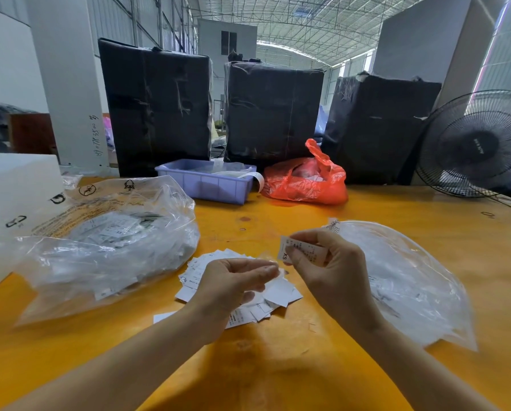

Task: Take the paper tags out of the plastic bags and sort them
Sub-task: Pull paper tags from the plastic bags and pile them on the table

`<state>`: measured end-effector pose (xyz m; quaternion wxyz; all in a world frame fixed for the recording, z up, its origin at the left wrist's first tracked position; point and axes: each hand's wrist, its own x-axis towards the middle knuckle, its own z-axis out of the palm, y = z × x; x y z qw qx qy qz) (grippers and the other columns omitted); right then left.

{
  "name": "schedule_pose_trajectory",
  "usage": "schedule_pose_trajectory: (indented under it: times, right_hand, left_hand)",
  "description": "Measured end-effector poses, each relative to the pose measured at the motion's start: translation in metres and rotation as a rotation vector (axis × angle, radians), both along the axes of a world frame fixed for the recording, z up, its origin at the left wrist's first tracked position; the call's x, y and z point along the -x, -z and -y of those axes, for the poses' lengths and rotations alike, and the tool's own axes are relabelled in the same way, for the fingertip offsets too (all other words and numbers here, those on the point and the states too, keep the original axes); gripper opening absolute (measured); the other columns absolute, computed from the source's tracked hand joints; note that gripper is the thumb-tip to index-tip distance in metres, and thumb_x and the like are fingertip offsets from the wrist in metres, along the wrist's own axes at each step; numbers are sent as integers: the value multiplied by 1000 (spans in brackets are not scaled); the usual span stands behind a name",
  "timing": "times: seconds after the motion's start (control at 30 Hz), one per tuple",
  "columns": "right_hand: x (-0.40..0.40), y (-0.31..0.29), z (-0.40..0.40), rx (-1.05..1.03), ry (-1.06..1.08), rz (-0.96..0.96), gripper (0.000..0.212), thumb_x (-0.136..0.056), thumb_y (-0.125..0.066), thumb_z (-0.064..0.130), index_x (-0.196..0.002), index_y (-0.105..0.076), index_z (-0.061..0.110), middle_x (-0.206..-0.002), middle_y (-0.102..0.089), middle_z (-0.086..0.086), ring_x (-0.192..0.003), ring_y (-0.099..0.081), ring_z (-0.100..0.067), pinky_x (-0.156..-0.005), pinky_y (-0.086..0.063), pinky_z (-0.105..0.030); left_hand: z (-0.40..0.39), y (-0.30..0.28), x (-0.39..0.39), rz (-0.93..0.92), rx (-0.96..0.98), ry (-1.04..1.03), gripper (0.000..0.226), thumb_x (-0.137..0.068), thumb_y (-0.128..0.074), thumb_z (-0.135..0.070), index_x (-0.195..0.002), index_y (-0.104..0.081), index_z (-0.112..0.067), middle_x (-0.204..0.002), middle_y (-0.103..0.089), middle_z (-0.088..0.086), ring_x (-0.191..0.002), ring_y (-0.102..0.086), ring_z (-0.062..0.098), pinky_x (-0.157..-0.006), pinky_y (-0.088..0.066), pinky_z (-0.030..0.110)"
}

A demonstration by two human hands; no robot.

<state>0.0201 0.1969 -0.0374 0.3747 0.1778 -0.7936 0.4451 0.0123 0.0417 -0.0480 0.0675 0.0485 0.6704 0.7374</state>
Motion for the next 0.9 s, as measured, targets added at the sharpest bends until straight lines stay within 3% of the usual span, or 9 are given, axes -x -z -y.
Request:
schedule_pose_trajectory:
  times: [0.13, 0.3, 0.57, 0.77, 0.9]
  right_hand:
    - [-2, -1, 2, -27, -4, -3, 23, -77, -74, 6, -88, -65, 24, -82, -64, 12, -77, -67, -10, -66, -56, -23]
    - [-3, 0, 3, -111, 31, -26, 15, -77, -74, 6, -89, -70, 13, -80, -55, 25, -75, -64, -7, -64, -55, -20]
    - [-4, -1, 2, -131, 48, -37, 15, -76, -74, 4, -89, -71, 11, -80, -53, 27, -71, -59, -1, -66, -53, -16]
    - [-2, 2, 3, -130, 69, -28, 14, -76, -74, 5, -89, -71, 11, -80, -59, 15, -75, -62, -7, -68, -54, -20]
    - [-3, 2, 3, -116, 51, -20, 14, -77, -74, 6, -89, -71, 12, -79, -56, 22, -73, -60, -4, -67, -54, -17]
  left_hand:
    - [0, 0, 1, 14, -22, -5, 18, -71, -77, -18, -87, -76, -10, -75, -73, -2, -56, -60, -1, -69, -41, 28]
    - [0, -1, 0, 12, -24, -7, 19, -70, -77, -19, -86, -76, -11, -76, -73, -1, -58, -60, 2, -70, -42, 29]
    - [0, -1, 0, 4, -38, -35, 19, -68, -77, -21, -85, -77, -11, -76, -72, -2, -63, -60, 5, -68, -40, 27]
    - [-1, 0, -1, -8, -36, -54, 18, -67, -79, -22, -83, -77, -14, -75, -72, -4, -64, -60, 5, -66, -41, 26]
    - [-2, 1, -2, -5, -34, -44, 18, -64, -79, -21, -81, -77, -14, -72, -73, -3, -57, -62, 0, -67, -41, 27]
